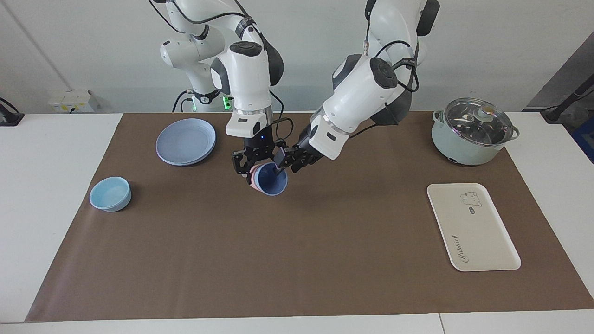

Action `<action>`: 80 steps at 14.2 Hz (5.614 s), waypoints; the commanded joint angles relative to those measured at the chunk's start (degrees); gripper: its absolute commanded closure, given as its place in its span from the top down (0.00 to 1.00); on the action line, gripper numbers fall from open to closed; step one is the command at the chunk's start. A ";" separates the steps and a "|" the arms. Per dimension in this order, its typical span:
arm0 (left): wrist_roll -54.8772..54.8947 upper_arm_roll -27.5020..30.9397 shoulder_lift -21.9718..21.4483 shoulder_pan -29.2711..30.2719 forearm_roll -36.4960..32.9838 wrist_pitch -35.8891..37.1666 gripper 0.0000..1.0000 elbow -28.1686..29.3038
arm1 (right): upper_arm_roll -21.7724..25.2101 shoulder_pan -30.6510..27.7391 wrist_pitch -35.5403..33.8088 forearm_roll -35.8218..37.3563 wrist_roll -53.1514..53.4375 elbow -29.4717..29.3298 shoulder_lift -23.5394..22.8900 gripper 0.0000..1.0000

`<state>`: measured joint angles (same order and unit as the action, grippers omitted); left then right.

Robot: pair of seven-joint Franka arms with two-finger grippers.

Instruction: Place cup on tray

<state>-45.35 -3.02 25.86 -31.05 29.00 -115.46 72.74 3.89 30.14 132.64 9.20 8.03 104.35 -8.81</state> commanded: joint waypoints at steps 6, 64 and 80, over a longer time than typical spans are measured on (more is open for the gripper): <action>0.52 0.65 -2.04 -1.39 -1.05 -2.05 0.12 3.82 | -0.29 -0.52 0.69 1.43 0.67 -0.72 -0.51 0.00; 52.75 1.53 -8.26 29.83 -29.88 18.05 0.81 3.37 | 0.15 -35.86 -3.98 -96.75 -121.44 12.90 -6.67 1.00; 51.06 1.26 -30.16 30.17 -30.06 25.90 1.00 20.25 | 0.42 -27.24 2.47 -27.37 -36.49 8.07 9.67 1.00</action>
<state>5.68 -1.65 -2.95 -1.06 -0.04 -88.09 91.23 4.25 3.05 137.06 -26.32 -38.15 112.23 -1.59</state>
